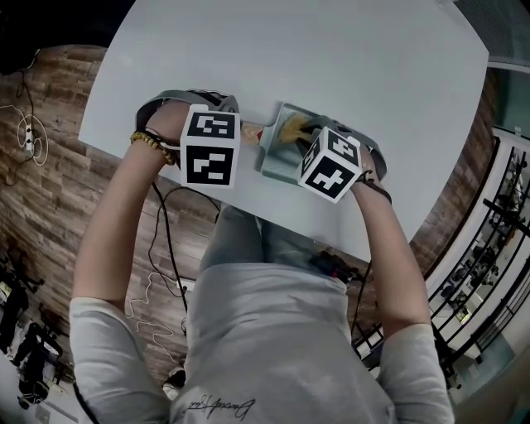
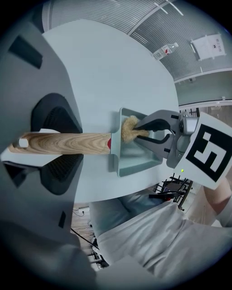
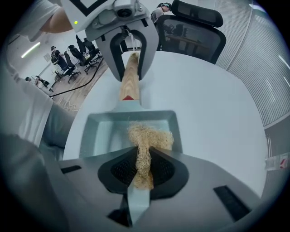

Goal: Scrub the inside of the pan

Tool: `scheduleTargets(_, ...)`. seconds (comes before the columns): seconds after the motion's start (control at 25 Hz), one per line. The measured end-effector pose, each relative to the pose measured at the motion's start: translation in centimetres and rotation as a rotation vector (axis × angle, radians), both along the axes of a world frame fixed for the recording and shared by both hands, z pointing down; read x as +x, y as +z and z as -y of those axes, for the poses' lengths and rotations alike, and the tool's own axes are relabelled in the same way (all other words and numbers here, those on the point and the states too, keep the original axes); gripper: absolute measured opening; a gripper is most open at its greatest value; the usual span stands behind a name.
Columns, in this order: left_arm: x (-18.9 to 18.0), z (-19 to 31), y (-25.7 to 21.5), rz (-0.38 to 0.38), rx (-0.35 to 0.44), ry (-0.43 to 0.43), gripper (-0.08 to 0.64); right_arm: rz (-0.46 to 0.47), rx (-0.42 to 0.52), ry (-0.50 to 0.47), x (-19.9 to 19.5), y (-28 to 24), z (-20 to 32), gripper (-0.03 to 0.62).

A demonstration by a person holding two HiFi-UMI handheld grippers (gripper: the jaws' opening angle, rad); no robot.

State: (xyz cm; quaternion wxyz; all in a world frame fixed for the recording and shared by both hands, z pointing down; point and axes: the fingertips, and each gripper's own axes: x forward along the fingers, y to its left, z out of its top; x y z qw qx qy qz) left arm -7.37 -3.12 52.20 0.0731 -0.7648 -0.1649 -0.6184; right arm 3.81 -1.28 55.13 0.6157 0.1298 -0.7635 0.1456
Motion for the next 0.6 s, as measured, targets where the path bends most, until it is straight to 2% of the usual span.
scheduleTargets(0.36, -0.1, -0.1, -0.1, -0.004, -0.009, -0.018, 0.152, -0.016, 0.031, 0.012, 0.1, -0.1, 1.0, 0.069)
scheduleTargets(0.6, -0.2, -0.1, -0.1, 0.010, -0.015, -0.029, 0.152, -0.010, 0.007, 0.001, -0.6, -0.2, -1.7, 0.069)
